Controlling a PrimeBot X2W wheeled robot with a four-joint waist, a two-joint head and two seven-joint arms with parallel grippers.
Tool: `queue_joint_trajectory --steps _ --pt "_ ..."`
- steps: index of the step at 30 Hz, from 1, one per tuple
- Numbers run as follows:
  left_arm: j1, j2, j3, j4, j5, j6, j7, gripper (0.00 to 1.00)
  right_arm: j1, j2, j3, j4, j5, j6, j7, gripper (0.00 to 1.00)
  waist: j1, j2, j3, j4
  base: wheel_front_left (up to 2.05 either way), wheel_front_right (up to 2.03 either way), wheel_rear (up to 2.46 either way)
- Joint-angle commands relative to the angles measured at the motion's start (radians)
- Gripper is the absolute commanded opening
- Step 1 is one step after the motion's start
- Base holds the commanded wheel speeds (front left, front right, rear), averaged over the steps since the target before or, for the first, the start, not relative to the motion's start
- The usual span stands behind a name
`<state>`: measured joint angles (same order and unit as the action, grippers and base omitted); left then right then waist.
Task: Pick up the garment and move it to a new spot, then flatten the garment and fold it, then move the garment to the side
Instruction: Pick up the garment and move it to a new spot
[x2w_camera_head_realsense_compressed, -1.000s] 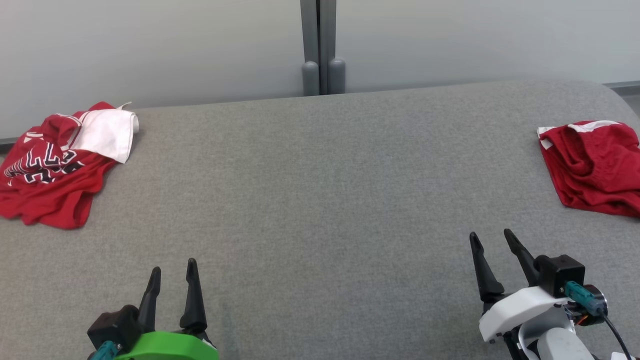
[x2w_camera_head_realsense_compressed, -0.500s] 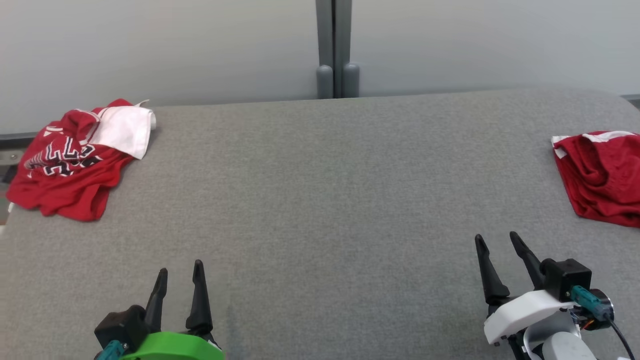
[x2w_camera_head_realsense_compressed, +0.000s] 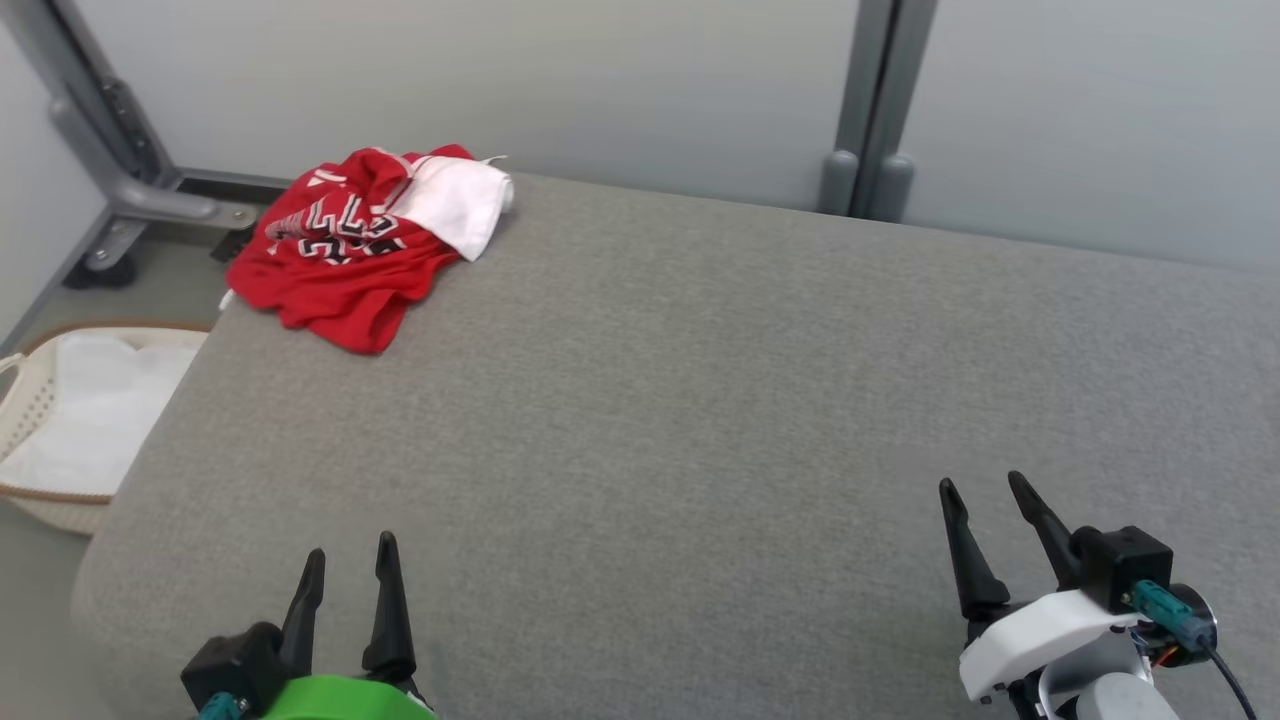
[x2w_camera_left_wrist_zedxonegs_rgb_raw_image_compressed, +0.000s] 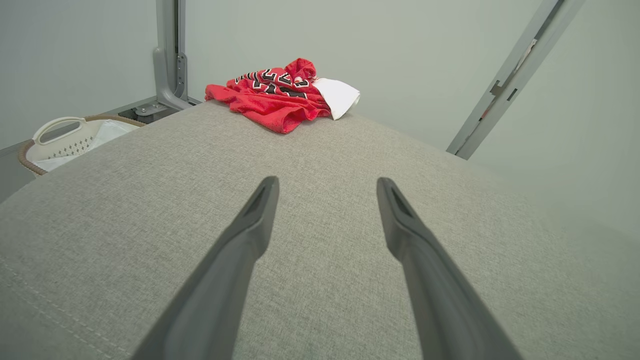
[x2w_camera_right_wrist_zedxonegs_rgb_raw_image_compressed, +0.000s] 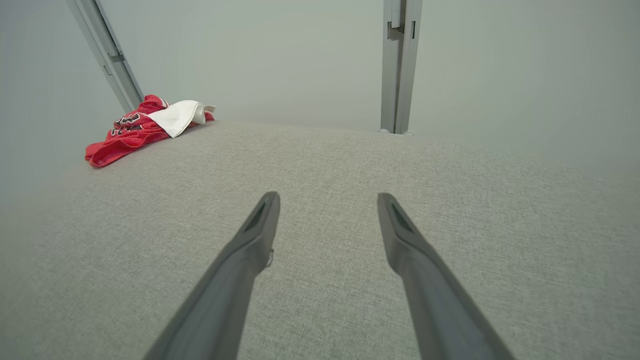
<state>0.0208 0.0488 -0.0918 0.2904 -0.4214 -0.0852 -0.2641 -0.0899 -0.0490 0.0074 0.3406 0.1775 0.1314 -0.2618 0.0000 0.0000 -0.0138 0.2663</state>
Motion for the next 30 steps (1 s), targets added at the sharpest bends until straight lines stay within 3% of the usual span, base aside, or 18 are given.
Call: queue_joint_trajectory --steps 1,9,20,24,30 --pt "0.025 0.003 0.007 -0.001 0.007 -0.002 0.000 1.00 0.005 -0.003 0.008 0.004 0.008 -0.001 -0.004 1.00 0.0000 0.0000 -0.015 0.110 0.00 0.00 0.00" --pt "0.037 0.003 0.013 -0.013 0.006 0.000 0.000 1.00 -0.003 -0.004 0.049 0.011 0.016 -0.001 -0.004 1.00 0.0000 0.0000 -0.015 0.135 0.00 0.00 0.00" --pt "-0.022 0.005 0.045 -0.052 0.007 0.007 0.000 1.00 -0.037 -0.004 0.043 -0.010 -0.022 -0.001 -0.004 1.00 0.0000 0.0000 0.055 0.083 0.00 0.00 0.00" --pt "-0.120 0.051 0.087 -0.081 0.037 -0.002 0.000 1.00 -0.074 -0.004 0.028 -0.027 -0.056 -0.001 -0.004 1.00 0.0000 0.0000 0.111 0.050 0.00 0.00 0.00" --pt "-0.368 0.164 0.134 -0.122 0.044 -0.012 0.028 1.00 -0.130 -0.004 0.001 -0.053 -0.108 -0.002 -0.004 1.00 0.0000 0.0000 0.192 0.002 0.00 0.00 0.00"
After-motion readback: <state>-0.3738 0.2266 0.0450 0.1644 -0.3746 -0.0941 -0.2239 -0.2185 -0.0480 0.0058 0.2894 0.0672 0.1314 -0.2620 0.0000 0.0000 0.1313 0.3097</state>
